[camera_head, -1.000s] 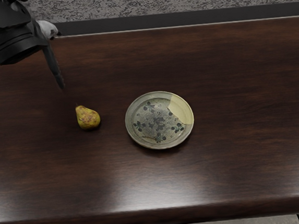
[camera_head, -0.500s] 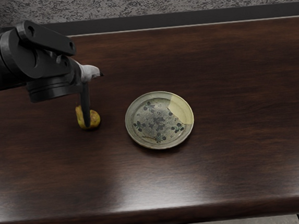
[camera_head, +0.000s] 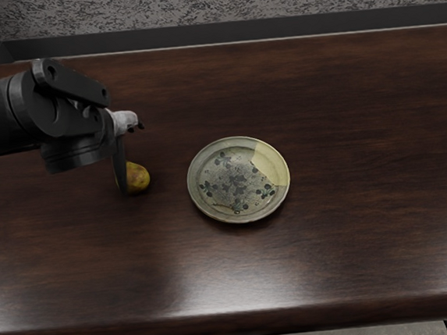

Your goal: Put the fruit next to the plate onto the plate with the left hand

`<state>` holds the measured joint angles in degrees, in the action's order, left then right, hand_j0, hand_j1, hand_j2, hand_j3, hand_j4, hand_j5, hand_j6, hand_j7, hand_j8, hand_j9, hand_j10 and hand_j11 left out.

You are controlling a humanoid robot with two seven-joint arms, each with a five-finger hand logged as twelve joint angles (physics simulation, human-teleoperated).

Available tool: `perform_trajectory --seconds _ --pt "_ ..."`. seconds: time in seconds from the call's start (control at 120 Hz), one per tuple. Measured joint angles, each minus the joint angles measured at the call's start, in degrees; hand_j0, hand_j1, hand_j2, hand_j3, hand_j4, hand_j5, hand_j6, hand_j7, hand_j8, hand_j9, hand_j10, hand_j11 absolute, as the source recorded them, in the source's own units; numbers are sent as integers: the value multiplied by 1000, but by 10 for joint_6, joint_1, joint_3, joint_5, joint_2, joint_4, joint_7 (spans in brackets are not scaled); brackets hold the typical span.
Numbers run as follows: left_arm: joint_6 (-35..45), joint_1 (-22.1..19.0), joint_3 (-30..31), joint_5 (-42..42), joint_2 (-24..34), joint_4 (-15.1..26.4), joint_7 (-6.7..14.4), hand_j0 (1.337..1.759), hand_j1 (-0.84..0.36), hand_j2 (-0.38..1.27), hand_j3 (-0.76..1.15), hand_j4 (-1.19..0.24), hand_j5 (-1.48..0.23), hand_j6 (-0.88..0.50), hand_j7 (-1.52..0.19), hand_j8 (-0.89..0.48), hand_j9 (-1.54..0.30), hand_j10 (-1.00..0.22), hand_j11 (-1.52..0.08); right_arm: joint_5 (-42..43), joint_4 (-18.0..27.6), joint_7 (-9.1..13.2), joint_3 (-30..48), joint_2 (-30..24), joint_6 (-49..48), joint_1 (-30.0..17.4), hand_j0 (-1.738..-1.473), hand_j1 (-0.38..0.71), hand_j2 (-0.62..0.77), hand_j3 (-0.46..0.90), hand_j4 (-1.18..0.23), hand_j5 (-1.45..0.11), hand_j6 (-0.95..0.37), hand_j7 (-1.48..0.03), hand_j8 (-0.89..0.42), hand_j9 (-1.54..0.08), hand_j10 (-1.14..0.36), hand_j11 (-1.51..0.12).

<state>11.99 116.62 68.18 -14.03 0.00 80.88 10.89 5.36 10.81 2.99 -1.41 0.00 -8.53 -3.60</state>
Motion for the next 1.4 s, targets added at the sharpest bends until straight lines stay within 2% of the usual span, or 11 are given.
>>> perform_trajectory --seconds 0.292,0.633,0.717,1.4 --pt "39 -42 -9 4 0 -11 -2 1658 188 27 0 -134 -174 -135 -174 -134 -174 -134 -174 0 0 0 0 0 0 0 -1658 -331 -3 0 -15 -20 -15 -20 -15 -20 -15 -20" --pt "49 -45 -30 6 0 -17 -3 1658 119 39 0 -192 -249 -192 -249 -192 -249 -192 -249 0 0 0 0 0 0 0 -1658 -331 -3 0 -15 -20 -15 -20 -15 -20 -15 -20" --pt "49 -77 -29 8 0 -28 -2 1658 112 40 0 -198 -257 -198 -257 -198 -257 -198 -257 0 0 0 0 0 0 0 -1658 -331 -3 0 -15 -20 -15 -20 -15 -20 -15 -20" --pt "59 -89 -28 20 0 -50 -2 1658 34 53 0 -263 -342 -263 -342 -263 -342 -263 -342 0 0 0 0 0 0 0 -1658 -331 -3 0 -15 -20 -15 -20 -15 -20 -15 -20"
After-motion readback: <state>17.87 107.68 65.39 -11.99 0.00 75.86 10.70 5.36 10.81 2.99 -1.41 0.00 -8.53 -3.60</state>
